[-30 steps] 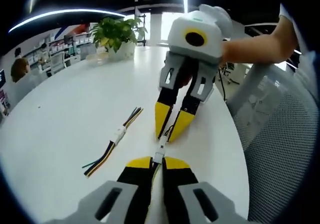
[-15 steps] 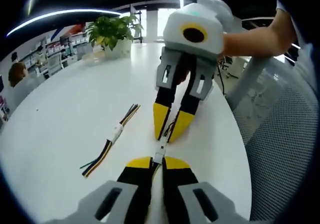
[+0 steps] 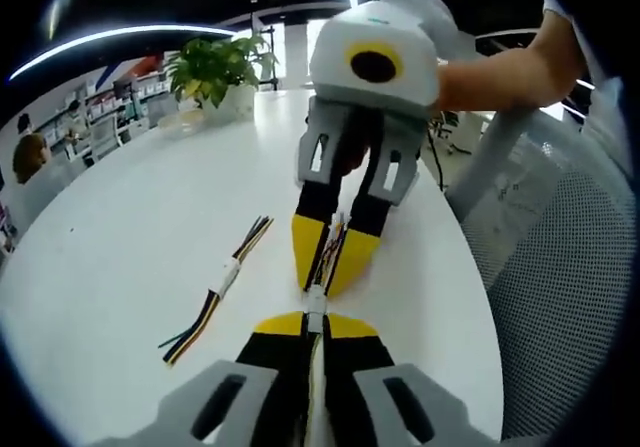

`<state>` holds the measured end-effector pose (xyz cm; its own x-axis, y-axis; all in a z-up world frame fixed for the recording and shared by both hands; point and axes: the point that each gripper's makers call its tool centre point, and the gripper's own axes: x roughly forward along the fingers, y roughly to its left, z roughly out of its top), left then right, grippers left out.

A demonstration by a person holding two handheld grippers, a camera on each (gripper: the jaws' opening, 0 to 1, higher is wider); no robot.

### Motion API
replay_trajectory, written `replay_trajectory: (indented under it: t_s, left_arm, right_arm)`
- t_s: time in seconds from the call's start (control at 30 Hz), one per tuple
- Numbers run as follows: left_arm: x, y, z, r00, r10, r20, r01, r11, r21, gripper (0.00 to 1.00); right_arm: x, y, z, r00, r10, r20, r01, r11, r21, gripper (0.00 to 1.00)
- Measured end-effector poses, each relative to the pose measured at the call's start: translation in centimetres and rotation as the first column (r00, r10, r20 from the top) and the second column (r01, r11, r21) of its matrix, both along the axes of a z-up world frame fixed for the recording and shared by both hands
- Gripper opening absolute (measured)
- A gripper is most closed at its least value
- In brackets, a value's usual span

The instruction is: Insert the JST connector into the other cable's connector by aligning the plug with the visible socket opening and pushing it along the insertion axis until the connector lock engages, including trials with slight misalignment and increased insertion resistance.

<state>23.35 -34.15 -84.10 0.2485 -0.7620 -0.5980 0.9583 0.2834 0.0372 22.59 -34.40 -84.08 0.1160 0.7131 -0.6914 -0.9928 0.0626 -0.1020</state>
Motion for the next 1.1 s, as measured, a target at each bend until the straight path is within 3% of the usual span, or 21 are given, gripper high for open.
replay_trajectory:
  t_s: [0.4, 0.67, 0.77, 0.87, 0.97, 1.1]
  left_arm:
    - [0.0, 0.0, 0.7, 1.000, -0.008, 0.011, 0.008, 1.000, -0.022, 0.00]
    - [0.3, 0.0, 0.5, 1.000, 0.012, 0.002, -0.012, 1.000, -0.019, 0.00]
    - [0.7, -0.1, 0.9, 0.999, 0.014, 0.040, -0.014, 1.000, -0.020, 0.00]
    - [1.2, 0.0, 1.3, 0.998, 0.051, 0.041, -0.049, 0.998, -0.044, 0.00]
    - [1.6, 0.1, 1.1, 0.996, 0.064, 0.062, -0.062, 0.998, -0.034, 0.00]
    - [1.9, 0.7, 0.0, 0.993, 0.069, 0.091, -0.073, 0.997, 0.038, 0.06]
  right_arm:
    - [0.1, -0.1, 0.6, 0.997, -0.046, -0.054, 0.049, 0.998, 0.050, 0.03]
    - [0.3, 0.0, 0.4, 0.998, -0.055, -0.038, 0.057, 0.997, 0.056, 0.03]
    - [0.9, -0.2, 0.8, 0.997, -0.074, -0.028, 0.077, 0.993, 0.085, 0.03]
    - [1.4, -0.3, 1.2, 0.994, -0.103, -0.028, 0.106, 0.988, 0.116, 0.03]
    - [1.6, -0.2, 1.1, 0.993, -0.113, -0.020, 0.114, 0.986, 0.119, 0.03]
    - [2.4, -0.5, 0.3, 0.989, -0.151, -0.001, 0.150, 0.983, 0.109, 0.03]
